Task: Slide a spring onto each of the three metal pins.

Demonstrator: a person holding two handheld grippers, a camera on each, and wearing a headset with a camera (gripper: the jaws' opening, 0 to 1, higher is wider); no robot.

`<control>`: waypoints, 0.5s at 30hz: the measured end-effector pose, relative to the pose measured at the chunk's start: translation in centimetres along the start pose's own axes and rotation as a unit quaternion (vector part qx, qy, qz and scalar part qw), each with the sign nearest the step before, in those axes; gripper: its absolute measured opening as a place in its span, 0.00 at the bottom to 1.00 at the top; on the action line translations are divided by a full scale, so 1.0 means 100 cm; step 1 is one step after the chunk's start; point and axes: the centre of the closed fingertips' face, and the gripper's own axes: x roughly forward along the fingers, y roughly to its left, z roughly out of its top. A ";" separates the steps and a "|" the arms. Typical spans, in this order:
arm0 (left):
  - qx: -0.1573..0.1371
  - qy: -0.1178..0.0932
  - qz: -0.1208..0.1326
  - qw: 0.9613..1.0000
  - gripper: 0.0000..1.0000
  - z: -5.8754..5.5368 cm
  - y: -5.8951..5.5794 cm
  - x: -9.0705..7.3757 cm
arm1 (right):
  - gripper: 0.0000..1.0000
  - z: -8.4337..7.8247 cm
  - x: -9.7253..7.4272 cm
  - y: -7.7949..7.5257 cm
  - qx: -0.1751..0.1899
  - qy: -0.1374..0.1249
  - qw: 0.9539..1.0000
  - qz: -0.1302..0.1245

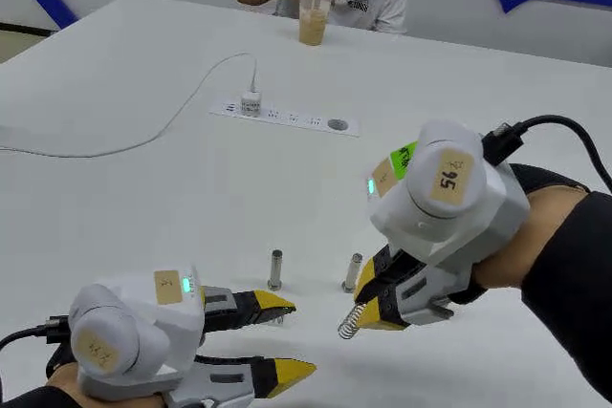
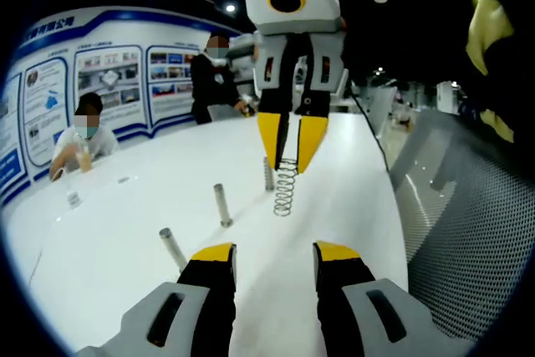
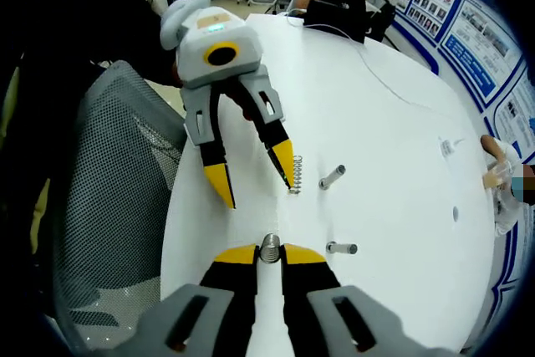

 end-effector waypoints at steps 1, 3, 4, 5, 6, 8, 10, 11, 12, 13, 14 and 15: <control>-0.002 0.000 0.002 1.000 0.39 -0.001 0.001 -0.001 | 0.12 -0.001 -0.001 -0.001 0.001 0.000 1.000 -0.002; -0.006 0.001 0.008 1.000 0.40 -0.002 0.004 -0.003 | 0.12 -0.002 -0.003 -0.003 0.003 0.001 1.000 -0.005; -0.008 0.001 0.011 1.000 0.41 -0.003 0.005 -0.004 | 0.12 -0.003 -0.003 -0.005 0.005 0.001 1.000 -0.006; -0.009 0.001 0.013 1.000 0.41 -0.003 0.006 -0.005 | 0.12 -0.003 -0.004 -0.005 0.005 0.002 1.000 -0.007; -0.010 0.001 0.015 1.000 0.42 -0.004 0.007 -0.006 | 0.12 -0.004 -0.004 -0.006 0.006 0.003 1.000 -0.007; -0.013 0.001 0.021 1.000 0.43 -0.005 0.009 -0.008 | 0.12 -0.005 -0.005 -0.008 0.007 0.004 1.000 -0.009; -0.015 0.001 0.026 1.000 0.44 -0.006 0.011 -0.011 | 0.12 -0.005 -0.006 -0.009 0.009 0.004 1.000 -0.011; -0.016 0.000 0.028 0.999 0.44 -0.006 0.012 -0.012 | 0.12 -0.005 -0.007 -0.010 0.010 0.004 1.000 -0.012; -0.018 0.000 0.031 0.999 0.45 -0.007 0.013 -0.014 | 0.12 -0.005 -0.007 -0.011 0.011 0.004 1.000 -0.012; -0.019 0.000 0.033 0.999 0.45 -0.008 0.014 -0.015 | 0.12 -0.006 -0.007 -0.012 0.011 0.004 1.000 -0.013; -0.021 0.000 0.037 0.999 0.46 -0.009 0.016 -0.016 | 0.12 -0.006 -0.008 -0.012 0.012 0.004 1.000 -0.014; -0.022 0.000 0.039 0.999 0.46 -0.009 0.017 -0.017 | 0.12 -0.006 -0.008 -0.013 0.012 0.005 1.000 -0.014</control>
